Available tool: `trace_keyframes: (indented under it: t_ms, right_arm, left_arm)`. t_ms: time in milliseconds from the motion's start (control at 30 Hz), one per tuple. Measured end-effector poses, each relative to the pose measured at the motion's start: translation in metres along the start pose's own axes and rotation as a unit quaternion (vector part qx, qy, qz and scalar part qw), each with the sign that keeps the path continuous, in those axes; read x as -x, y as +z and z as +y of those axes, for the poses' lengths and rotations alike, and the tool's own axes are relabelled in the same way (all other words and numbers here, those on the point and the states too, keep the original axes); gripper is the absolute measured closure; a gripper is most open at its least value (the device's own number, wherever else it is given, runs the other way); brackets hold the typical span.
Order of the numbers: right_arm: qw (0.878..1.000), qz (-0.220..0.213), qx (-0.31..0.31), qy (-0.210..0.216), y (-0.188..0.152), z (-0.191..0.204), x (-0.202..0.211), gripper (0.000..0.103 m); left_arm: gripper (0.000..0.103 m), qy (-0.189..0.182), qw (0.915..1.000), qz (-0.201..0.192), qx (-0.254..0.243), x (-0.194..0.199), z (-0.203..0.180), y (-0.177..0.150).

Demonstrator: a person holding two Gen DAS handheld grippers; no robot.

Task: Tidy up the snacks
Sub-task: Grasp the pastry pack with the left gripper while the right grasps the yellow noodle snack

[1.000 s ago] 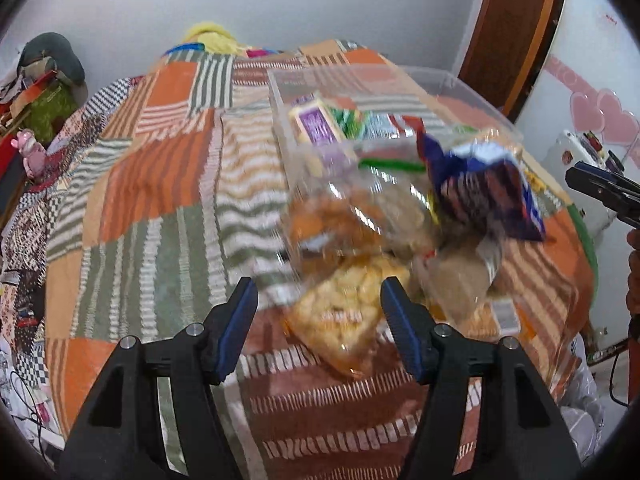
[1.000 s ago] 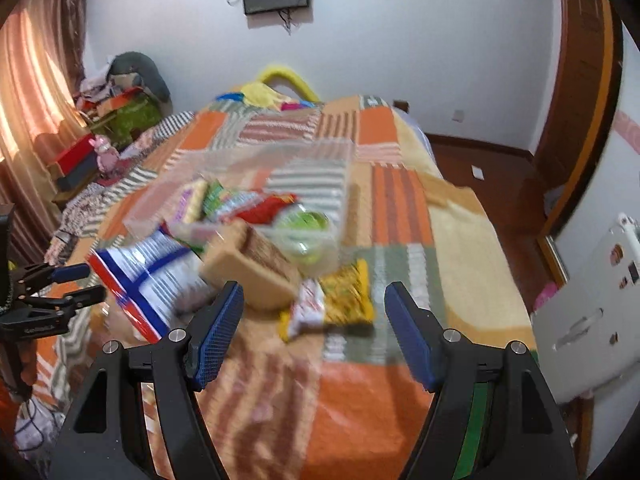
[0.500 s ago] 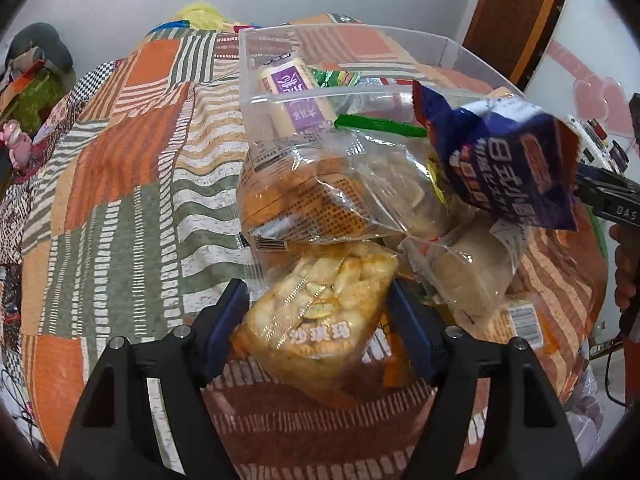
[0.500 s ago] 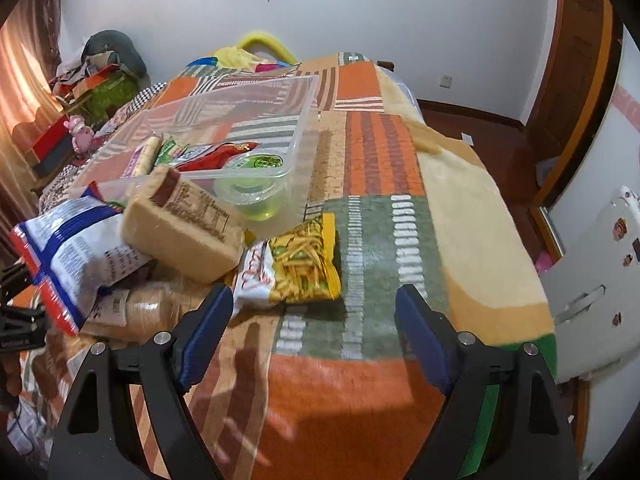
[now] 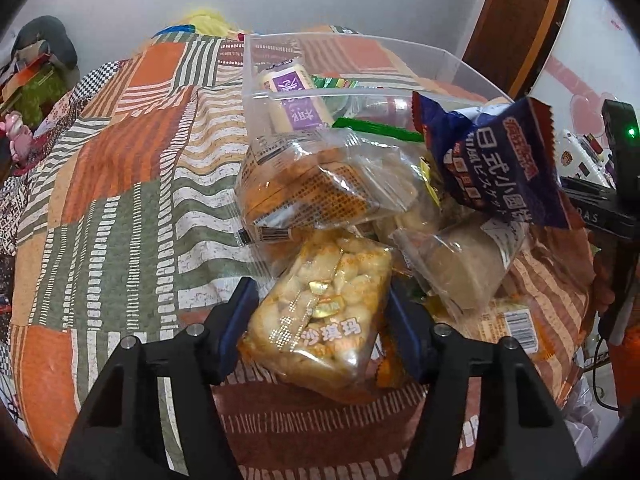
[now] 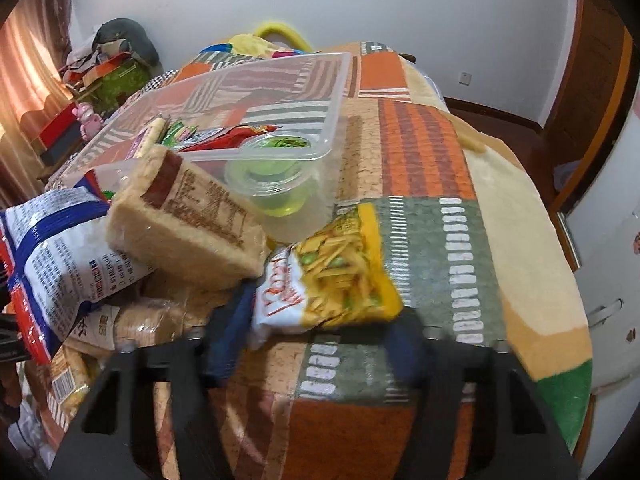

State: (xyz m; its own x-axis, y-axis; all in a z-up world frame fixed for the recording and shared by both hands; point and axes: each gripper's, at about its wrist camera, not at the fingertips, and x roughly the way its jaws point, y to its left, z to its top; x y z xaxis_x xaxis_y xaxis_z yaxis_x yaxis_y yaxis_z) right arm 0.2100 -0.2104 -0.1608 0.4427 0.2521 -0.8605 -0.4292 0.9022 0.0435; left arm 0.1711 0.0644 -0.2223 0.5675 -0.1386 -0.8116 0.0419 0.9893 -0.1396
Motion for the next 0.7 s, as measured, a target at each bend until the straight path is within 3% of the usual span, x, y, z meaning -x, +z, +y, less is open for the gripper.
trace_keyframes:
  t_ms: [133,200,700]
  right_arm:
    - [1.0,-0.003,-0.006,-0.001,-0.005,-0.003,0.005,0.074]
    - [1.0,-0.004,-0.012,0.003,-0.007,-0.005,0.007,0.074]
    - [0.999,-0.03,-0.011,0.0,-0.017,-0.003,0.041,0.077]
  left_arm:
    - [0.048,0.004,1.0,-0.004,-0.007,0.007,-0.003,-0.004]
    - [0.055,0.003,1.0,-0.005,-0.007,0.012,-0.002,-0.007]
    - [0.057,0.023,0.999,-0.033,0.019,0.05,0.012,-0.016]
